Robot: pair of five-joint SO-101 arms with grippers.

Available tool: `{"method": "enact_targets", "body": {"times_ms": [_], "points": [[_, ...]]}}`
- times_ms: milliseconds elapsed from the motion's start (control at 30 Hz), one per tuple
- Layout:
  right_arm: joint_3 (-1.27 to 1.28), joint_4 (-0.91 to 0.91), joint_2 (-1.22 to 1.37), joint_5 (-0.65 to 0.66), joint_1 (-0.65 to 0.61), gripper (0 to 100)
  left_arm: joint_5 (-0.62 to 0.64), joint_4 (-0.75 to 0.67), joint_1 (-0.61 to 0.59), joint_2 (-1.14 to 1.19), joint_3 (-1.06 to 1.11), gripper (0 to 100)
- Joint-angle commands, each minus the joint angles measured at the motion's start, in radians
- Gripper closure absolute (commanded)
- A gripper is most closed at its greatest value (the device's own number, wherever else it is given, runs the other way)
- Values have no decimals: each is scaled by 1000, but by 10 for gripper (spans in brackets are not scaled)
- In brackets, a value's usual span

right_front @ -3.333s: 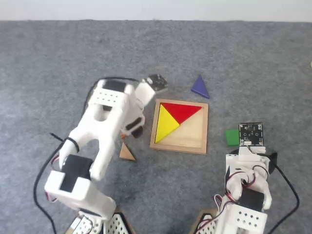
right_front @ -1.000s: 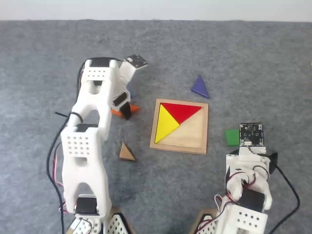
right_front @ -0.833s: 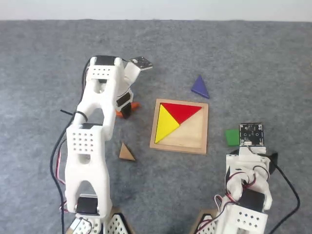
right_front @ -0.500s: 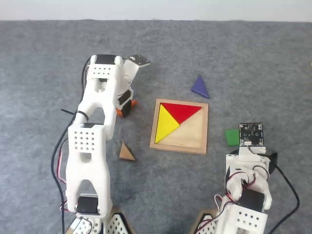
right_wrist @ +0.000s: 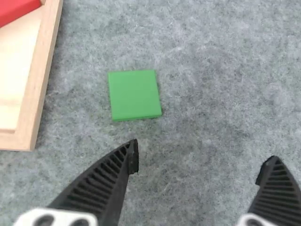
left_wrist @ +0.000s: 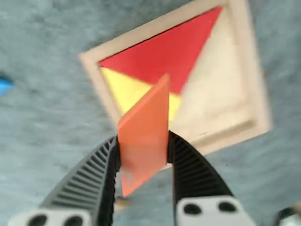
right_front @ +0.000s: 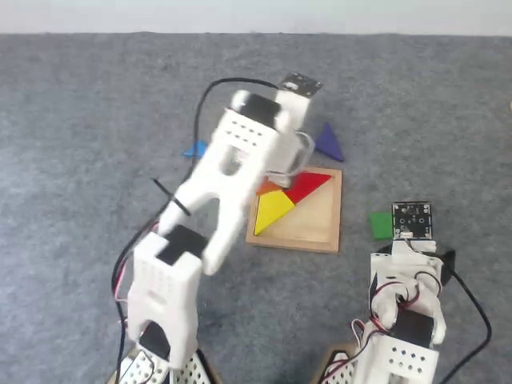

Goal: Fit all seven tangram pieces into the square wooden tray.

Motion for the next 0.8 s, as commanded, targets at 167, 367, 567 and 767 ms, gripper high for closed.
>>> {"method": "enact_targets", "body": {"times_ms": [167, 367, 567, 767], "points": [[18, 2, 2, 11, 18, 608, 342, -118, 132, -26, -12, 988], [14, -7, -5, 11, 105, 608, 358, -203, 173, 160, -61, 988], [17, -7, -5, 49, 96, 608, 354, -115, 172, 328, -254, 987], [17, 2, -5, 52, 61, 608, 285, 51, 175, 489, -515, 836]]}}
